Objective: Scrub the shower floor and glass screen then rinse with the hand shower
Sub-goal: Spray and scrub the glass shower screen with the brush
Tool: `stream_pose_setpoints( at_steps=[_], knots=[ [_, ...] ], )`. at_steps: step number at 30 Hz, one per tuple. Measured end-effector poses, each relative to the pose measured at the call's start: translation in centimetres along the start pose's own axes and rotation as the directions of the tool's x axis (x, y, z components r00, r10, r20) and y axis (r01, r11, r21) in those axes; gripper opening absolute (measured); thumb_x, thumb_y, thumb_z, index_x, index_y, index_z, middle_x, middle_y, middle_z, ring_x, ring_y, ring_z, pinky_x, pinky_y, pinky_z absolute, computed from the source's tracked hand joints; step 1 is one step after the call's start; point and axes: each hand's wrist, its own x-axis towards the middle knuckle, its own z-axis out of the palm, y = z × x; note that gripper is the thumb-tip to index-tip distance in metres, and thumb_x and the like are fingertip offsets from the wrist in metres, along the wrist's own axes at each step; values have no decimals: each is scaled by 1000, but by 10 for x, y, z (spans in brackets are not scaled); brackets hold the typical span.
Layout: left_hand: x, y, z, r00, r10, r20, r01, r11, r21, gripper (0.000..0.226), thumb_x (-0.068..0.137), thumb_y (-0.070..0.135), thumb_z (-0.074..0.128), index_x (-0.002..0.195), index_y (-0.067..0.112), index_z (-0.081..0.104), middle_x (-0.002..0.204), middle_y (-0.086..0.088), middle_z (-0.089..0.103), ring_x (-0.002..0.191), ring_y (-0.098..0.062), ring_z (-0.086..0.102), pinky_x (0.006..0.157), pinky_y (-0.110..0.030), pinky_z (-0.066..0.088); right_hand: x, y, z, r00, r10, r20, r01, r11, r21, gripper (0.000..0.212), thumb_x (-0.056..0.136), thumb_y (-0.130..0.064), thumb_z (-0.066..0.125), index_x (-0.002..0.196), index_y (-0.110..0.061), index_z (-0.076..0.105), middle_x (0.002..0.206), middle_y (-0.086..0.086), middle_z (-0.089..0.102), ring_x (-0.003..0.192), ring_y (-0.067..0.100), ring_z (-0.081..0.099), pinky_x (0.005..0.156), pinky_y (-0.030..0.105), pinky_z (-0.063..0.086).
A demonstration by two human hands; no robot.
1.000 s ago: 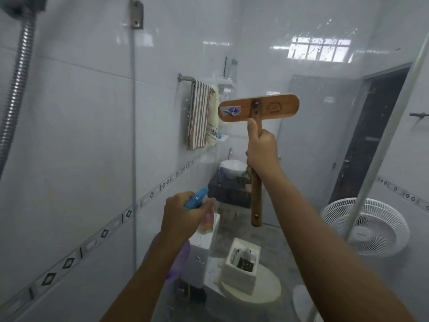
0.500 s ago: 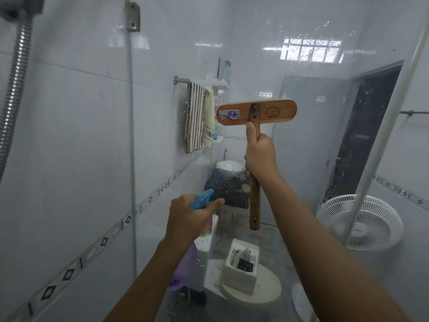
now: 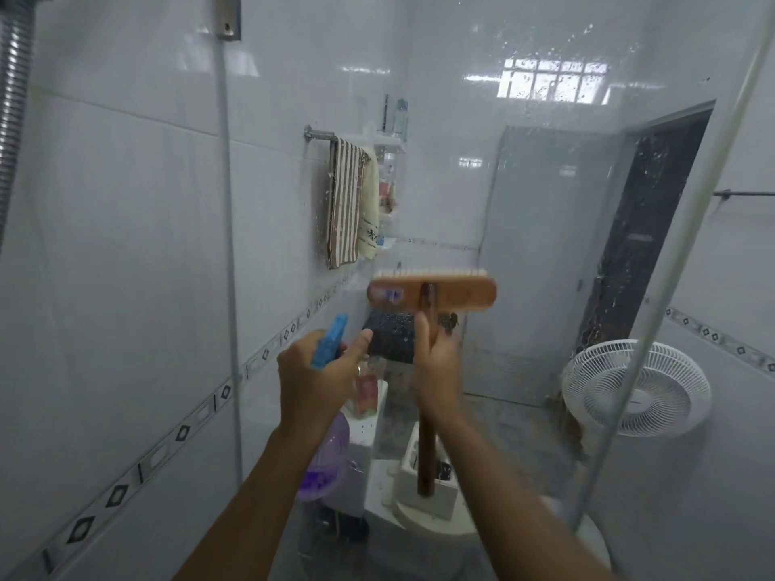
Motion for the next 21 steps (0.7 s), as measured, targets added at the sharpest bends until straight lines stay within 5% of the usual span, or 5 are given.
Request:
stream_pose_setpoints(
  at_steps=[5,9,15,21],
  knots=[
    [1,-14,-11,1000,-1,-8,1,1000,31,32,88,31,75,68,10,62,53,2,55,48,-14,56,43,-22,48,-81,96,27,960,273,62,-268,960,-81,59,85,-69,35,88,-18,63,71,1,65,61,5,61,56,18,46],
    [5,-25,-21,999,-33,-36,35,998,50,31,88,32,75,67,12,63,54,0,58,45,-16,55,42,-29,49,-43,45,37,982,160,102,-164,986,26,48,93,-59,43,85,-17,63,63,-6,61,55,7,56,50,20,44],
    [6,-32,-25,997,-50,-58,53,997,55,19,87,32,76,80,18,65,68,4,66,53,-12,64,45,-16,52,42,-53,41,994,-104,17,103,992,68,42,104,-47,39,77,-18,53,60,-2,50,49,5,47,46,16,39],
    [6,-42,-37,988,-131,-81,135,990,47,24,87,35,75,77,15,68,63,0,65,47,-10,59,43,-17,49,-30,57,69,985,121,126,-123,992,2,48,97,-62,41,103,-19,61,76,1,66,63,7,63,59,27,53]
  ],
)
